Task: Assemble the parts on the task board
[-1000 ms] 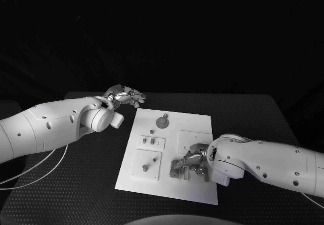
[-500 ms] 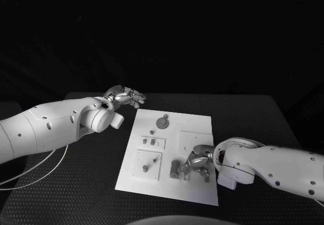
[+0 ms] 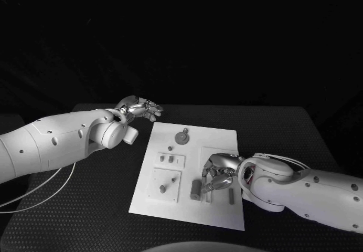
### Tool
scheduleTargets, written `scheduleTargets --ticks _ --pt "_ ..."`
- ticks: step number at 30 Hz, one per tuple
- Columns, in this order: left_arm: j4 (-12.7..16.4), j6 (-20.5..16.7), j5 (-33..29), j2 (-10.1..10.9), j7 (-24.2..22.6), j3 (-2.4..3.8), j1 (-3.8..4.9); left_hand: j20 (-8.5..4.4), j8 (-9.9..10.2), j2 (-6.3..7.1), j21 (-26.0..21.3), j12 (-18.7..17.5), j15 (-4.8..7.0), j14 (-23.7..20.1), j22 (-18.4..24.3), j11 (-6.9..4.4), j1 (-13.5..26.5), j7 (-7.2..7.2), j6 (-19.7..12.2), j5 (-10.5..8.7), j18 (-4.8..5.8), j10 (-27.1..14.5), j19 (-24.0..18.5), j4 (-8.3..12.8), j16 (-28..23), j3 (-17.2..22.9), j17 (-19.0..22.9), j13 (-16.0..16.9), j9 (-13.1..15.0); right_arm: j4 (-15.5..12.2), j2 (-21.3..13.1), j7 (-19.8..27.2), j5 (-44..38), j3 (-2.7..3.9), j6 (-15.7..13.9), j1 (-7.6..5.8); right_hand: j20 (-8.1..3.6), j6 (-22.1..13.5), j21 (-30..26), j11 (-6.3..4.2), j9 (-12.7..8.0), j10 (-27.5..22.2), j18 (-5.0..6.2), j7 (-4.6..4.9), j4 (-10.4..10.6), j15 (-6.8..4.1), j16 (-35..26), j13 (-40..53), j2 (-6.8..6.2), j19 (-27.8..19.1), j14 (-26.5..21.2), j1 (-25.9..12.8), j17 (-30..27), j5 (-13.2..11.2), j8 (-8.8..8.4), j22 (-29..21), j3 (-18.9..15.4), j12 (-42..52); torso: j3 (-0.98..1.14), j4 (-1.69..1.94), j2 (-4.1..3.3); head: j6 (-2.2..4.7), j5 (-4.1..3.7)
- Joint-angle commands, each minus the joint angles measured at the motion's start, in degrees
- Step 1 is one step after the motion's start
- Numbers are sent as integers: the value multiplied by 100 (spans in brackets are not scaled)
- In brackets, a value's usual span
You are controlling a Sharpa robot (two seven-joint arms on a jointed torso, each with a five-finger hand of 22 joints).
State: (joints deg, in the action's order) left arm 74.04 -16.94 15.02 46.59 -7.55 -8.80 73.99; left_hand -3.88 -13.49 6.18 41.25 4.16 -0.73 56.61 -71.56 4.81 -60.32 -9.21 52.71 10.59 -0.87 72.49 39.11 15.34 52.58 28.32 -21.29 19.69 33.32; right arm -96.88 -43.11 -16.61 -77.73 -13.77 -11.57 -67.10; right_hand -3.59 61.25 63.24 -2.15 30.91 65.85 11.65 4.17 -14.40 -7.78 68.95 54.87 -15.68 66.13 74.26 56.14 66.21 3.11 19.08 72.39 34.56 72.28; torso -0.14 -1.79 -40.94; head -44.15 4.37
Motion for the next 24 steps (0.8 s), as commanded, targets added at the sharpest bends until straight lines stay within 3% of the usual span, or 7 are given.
scheduleTargets --ticks 1,7,13,17,24 --pt "9 41 3 -3 -35 2 5 -101 -35 18 -22 12 -2 20 -8 9 2 6 -52 16 79 -40 26 -18 -19 -27 -6 7 -8 -17 36 538 -1205 -2 -576 60 -5 8 -10 10 -2 9 335 10 -20 -18 -39 -8 -29 -14 -19 11 -10 -32 5 -12 -48 -25 0 -4 0 -9 9" --pt "9 56 3 -15 -32 2 5 -101 -35 18 -22 13 -3 20 -10 9 2 6 -52 16 79 -40 25 -19 -20 -27 -8 7 -8 46 182 456 -1667 -2 -777 208 9 43 -24 7 5 3 335 4 -10 -15 -59 1 -60 -39 -40 -68 -17 -32 13 -28 -174 -33 -5 0 -3 -10 7" --pt "0 59 4 -5 -28 2 5 -101 -36 17 -23 13 -3 20 -11 9 4 6 -52 15 79 -40 26 -20 -21 -27 -9 7 -9 78 242 844 -1840 -1 -909 329 11 58 -30 1 7 6 335 -3 -22 -19 -67 5 -76 -47 -44 -57 -21 -32 15 -36 -201 -33 0 11 -3 -26 12" --pt "0 70 4 -3 -26 1 4 -101 -36 16 -23 13 -3 20 -11 9 4 6 -52 15 79 -40 26 -21 -21 -27 -10 7 -9 134 277 958 -2066 -1 -1021 377 15 39 -40 6 1 -5 335 3 -57 -14 -80 5 -85 -68 -57 -36 -27 -32 -2 -42 -236 -45 -8 5 -1 -36 16" --pt "-1 87 4 -7 -20 1 4 -100 -36 14 -24 13 -3 20 -13 9 6 6 -52 15 80 -40 26 -24 -23 -27 -11 7 -9 272 382 1091 -2364 -3 -1000 467 11 41 -47 14 -3 -22 335 9 -198 -6 -108 11 -59 -105 -82 267 -39 -32 -22 -55 -205 -70 -7 4 -1 -43 23"
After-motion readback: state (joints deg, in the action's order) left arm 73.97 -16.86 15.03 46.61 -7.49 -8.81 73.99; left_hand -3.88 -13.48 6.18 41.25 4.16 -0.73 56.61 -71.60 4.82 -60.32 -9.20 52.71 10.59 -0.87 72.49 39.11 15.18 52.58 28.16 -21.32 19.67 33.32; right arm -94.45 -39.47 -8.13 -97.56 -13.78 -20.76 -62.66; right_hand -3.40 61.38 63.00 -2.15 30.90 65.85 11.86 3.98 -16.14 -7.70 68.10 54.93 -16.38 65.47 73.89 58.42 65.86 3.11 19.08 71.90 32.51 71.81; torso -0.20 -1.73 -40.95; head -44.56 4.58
